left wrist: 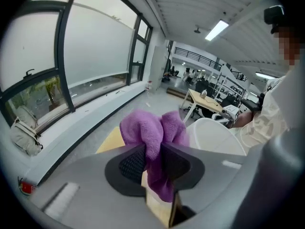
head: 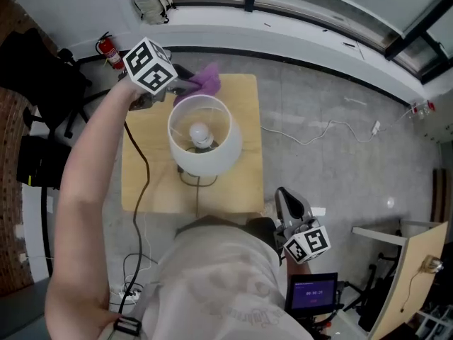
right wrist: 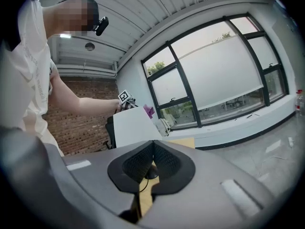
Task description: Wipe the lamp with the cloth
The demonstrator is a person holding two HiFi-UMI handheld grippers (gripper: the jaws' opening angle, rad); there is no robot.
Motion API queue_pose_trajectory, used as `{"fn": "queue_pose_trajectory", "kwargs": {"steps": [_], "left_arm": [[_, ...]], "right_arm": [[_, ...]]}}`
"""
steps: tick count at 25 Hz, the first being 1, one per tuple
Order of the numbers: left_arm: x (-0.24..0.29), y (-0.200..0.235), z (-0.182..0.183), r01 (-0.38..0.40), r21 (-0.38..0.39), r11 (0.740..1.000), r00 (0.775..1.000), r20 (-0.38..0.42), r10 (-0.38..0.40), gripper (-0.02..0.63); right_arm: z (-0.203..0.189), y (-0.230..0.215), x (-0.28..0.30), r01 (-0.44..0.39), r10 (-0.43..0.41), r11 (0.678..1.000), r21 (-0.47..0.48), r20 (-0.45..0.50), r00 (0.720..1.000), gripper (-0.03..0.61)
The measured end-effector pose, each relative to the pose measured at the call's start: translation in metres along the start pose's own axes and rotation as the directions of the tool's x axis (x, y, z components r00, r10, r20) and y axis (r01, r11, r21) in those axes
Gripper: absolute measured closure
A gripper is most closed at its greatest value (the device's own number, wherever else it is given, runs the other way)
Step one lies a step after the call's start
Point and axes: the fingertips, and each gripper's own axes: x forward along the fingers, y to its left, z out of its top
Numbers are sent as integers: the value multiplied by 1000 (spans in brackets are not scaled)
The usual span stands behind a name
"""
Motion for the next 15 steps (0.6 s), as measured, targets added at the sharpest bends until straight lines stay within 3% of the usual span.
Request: {"fn": "queue_pose_trajectory", "kwargs": {"steps": [8, 12, 15], "left_arm": [[57, 18, -33, 107, -110, 988, 986, -115, -119, 526], [78, 28, -49, 108, -143, 984, 978, -163, -131, 526], [92, 37, -61, 68, -158, 985, 980, -175, -96, 526]], "right_arm": [[-3, -21, -15, 67, -66, 997, 34, -11, 998, 563], [-6, -30, -23, 94, -93, 994, 48, -25, 995, 563], [-10, -33, -27, 105, -103, 993, 56, -36, 994, 563]]}}
